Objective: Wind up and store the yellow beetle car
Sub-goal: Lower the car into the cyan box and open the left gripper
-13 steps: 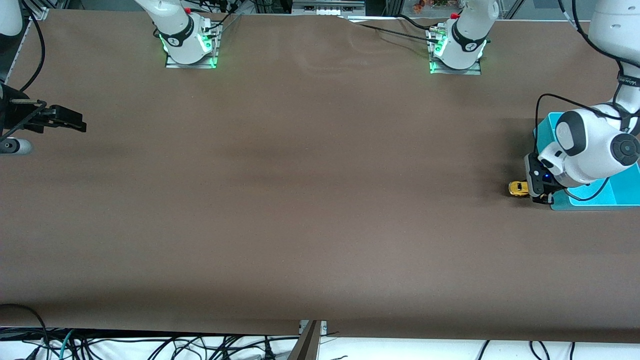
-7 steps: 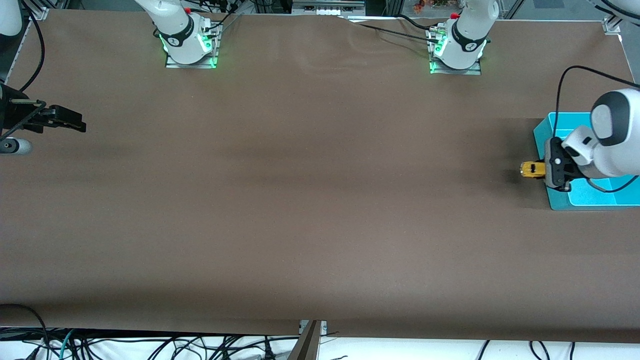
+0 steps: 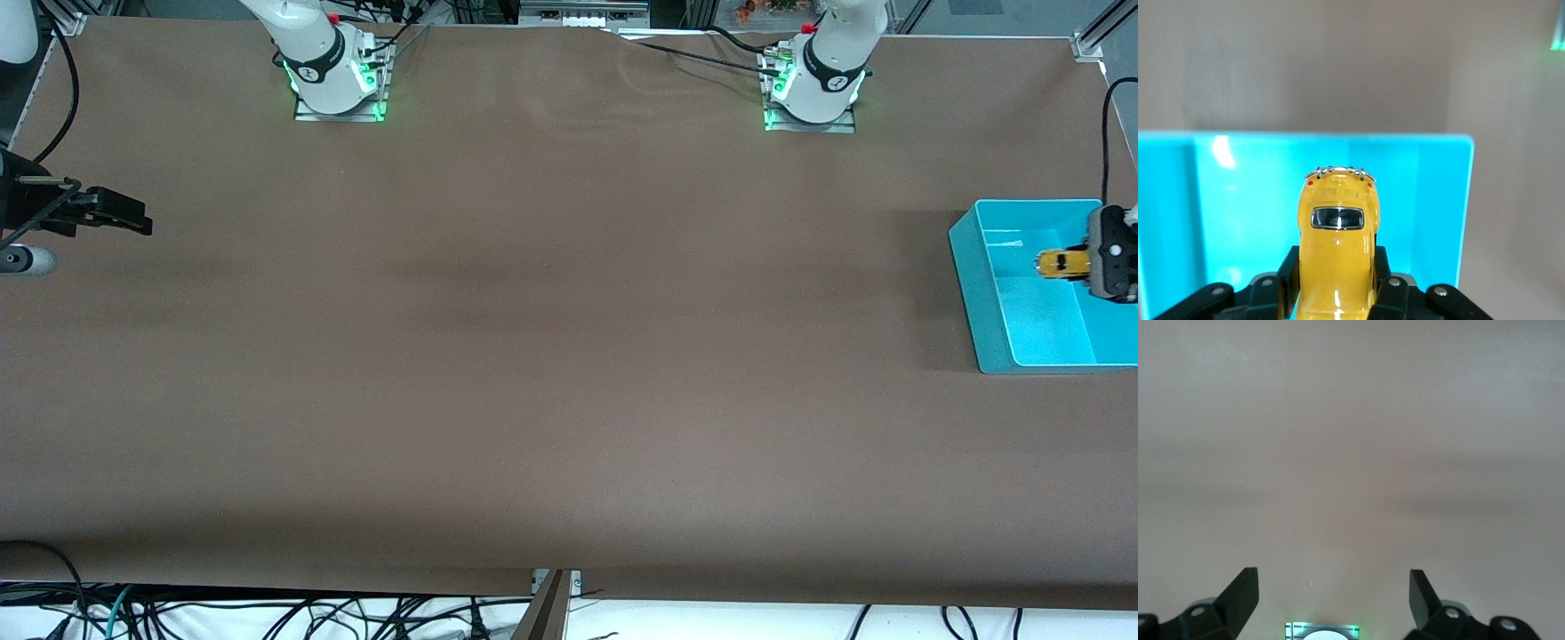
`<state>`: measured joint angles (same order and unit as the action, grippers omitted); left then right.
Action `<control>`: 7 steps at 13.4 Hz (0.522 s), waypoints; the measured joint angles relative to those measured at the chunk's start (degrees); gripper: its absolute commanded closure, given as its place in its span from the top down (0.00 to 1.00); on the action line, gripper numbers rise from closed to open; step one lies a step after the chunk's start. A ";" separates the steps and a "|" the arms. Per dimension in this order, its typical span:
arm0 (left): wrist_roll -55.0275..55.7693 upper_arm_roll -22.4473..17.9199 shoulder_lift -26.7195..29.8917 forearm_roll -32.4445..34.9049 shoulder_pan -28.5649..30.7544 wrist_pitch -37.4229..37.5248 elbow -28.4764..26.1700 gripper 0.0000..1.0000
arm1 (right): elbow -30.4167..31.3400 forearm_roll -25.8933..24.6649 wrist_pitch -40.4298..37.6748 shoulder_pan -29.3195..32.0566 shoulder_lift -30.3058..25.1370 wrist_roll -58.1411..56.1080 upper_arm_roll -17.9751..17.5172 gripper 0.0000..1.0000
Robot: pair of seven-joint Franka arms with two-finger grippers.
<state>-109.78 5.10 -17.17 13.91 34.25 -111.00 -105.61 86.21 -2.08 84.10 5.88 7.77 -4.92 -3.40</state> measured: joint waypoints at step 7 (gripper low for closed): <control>-4.15 0.06 -3.38 0.03 8.05 -27.41 -15.80 0.17 | 0.00 -0.01 0.01 0.01 0.15 0.00 0.19 1.00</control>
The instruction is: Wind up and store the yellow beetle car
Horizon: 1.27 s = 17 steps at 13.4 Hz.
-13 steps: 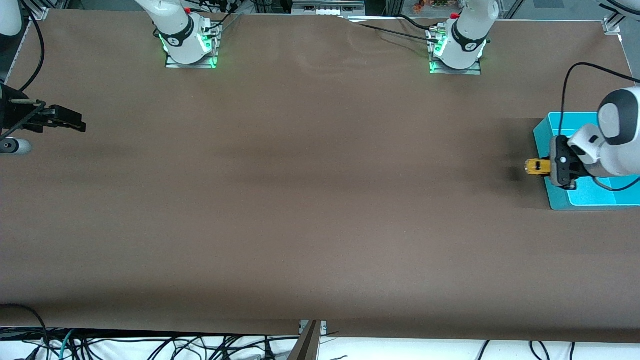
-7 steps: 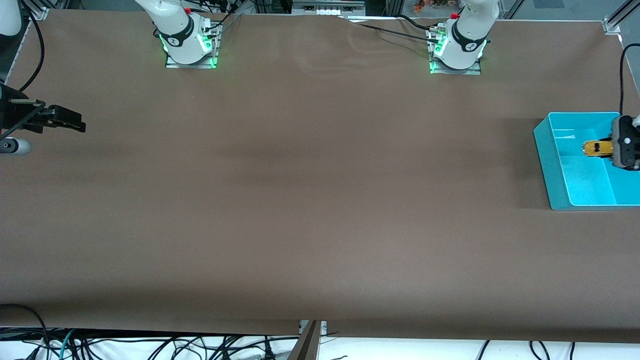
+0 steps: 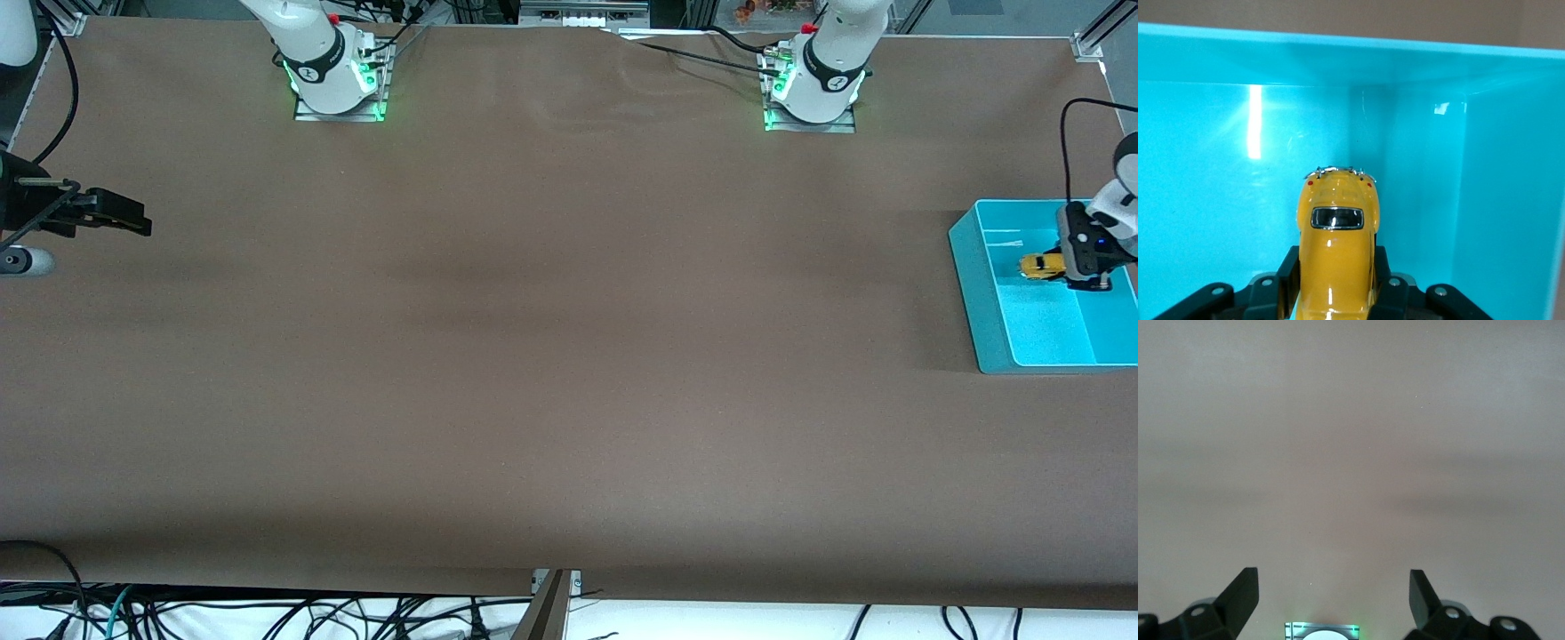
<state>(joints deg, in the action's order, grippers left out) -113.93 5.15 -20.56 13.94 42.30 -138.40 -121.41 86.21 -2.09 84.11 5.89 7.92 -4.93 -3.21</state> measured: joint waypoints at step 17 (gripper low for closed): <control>2.22 7.01 2.46 -0.06 0.41 19.64 12.19 1.00 | 0.00 0.00 0.06 0.01 0.04 -0.01 0.14 1.00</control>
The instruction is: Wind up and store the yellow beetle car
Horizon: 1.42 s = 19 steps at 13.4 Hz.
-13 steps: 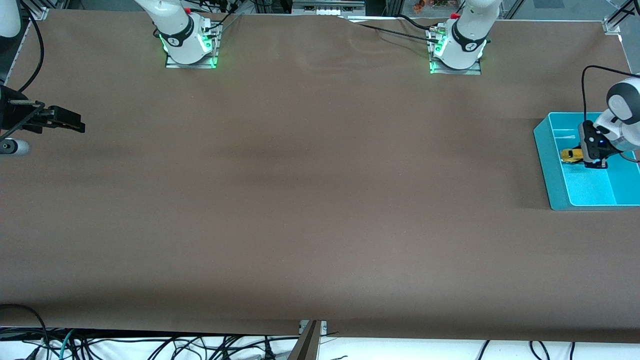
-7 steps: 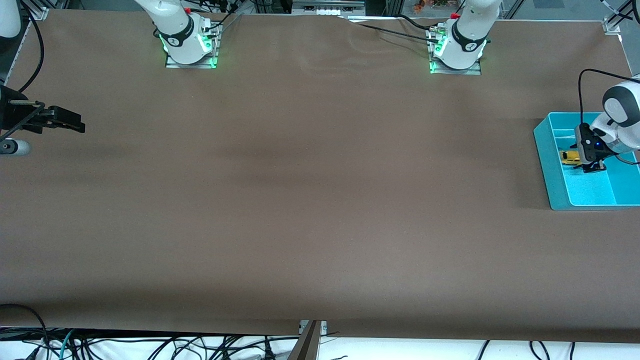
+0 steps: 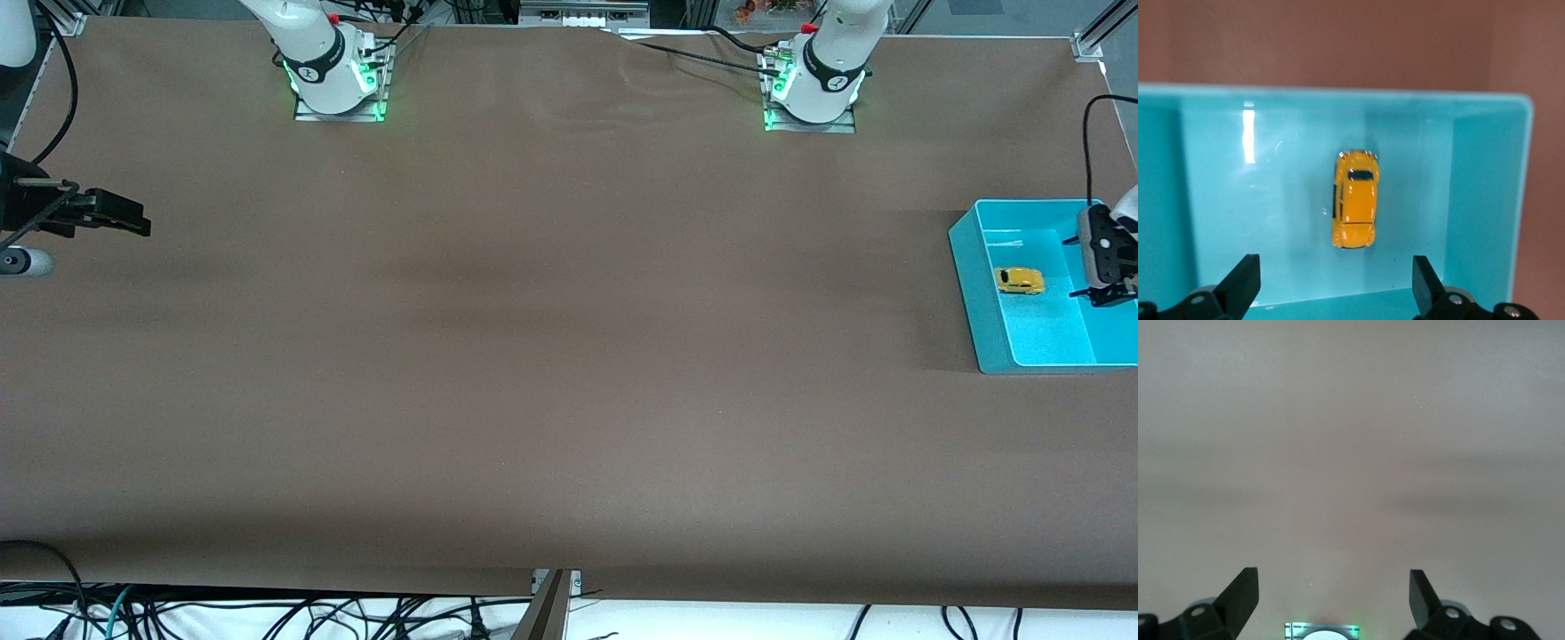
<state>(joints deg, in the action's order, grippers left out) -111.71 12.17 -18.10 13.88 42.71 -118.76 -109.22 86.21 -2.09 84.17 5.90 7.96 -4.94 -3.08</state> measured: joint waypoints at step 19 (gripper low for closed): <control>72.33 10.43 3.53 -8.47 -24.32 23.61 21.26 1.00 | 0.00 0.00 0.76 0.52 0.11 0.00 0.10 1.00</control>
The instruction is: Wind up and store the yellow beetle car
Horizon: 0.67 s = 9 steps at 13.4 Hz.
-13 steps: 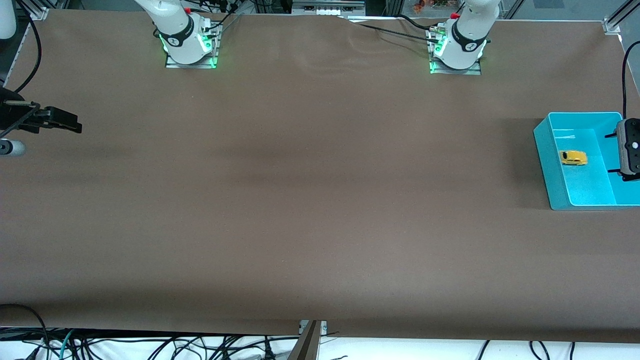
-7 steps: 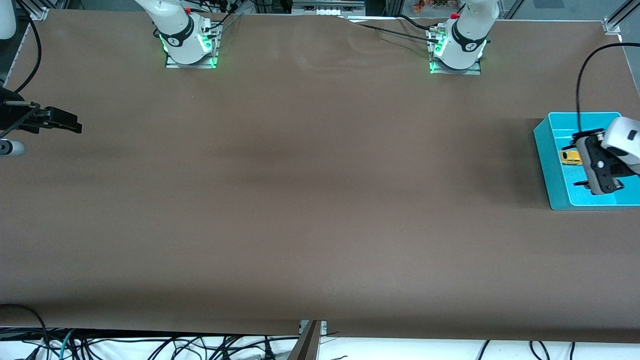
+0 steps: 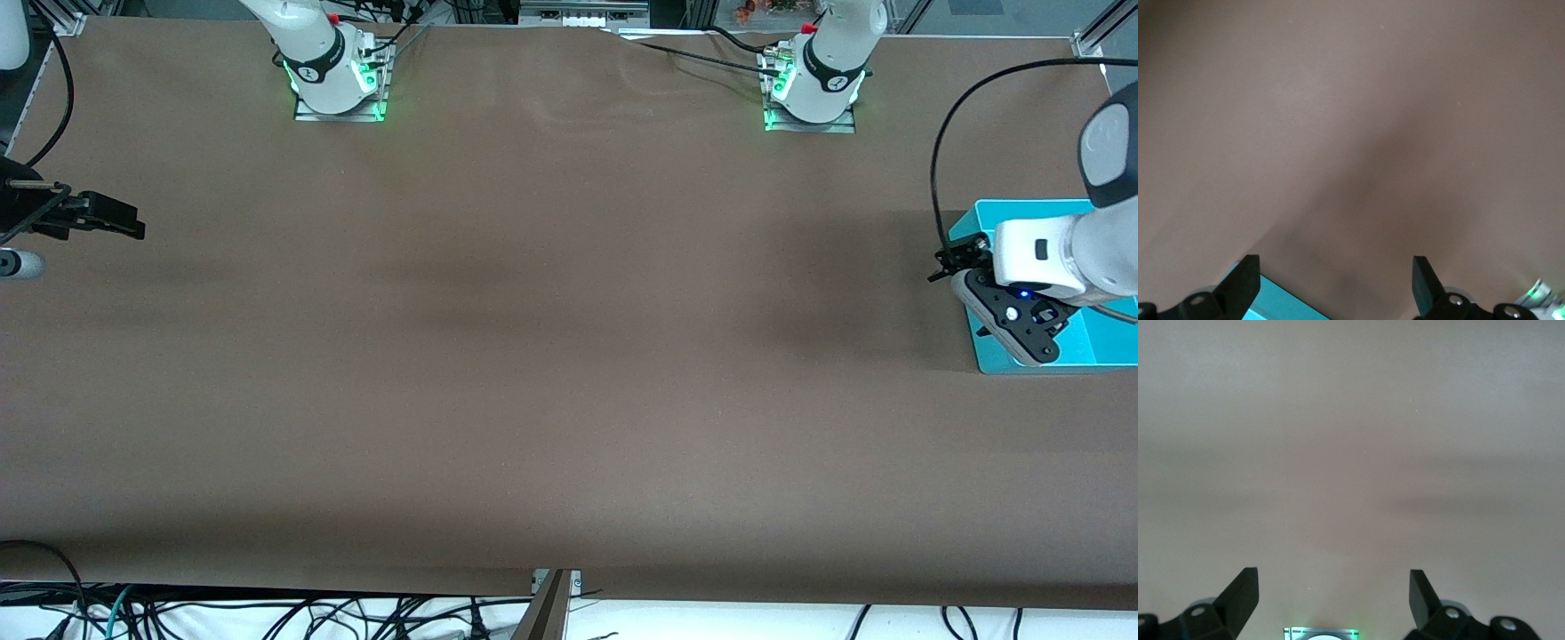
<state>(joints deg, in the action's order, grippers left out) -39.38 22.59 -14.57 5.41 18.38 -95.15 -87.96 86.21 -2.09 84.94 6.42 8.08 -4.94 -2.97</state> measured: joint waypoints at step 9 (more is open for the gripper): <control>41.66 -15.83 12.44 -6.33 -15.60 0.01 -5.65 1.00 | 0.00 0.00 0.05 -0.02 0.00 0.00 -0.02 1.00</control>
<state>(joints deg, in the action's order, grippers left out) 2.28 6.77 -2.13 -0.92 2.78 -95.15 -93.61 86.21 -2.09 84.98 6.40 8.08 -4.94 -2.99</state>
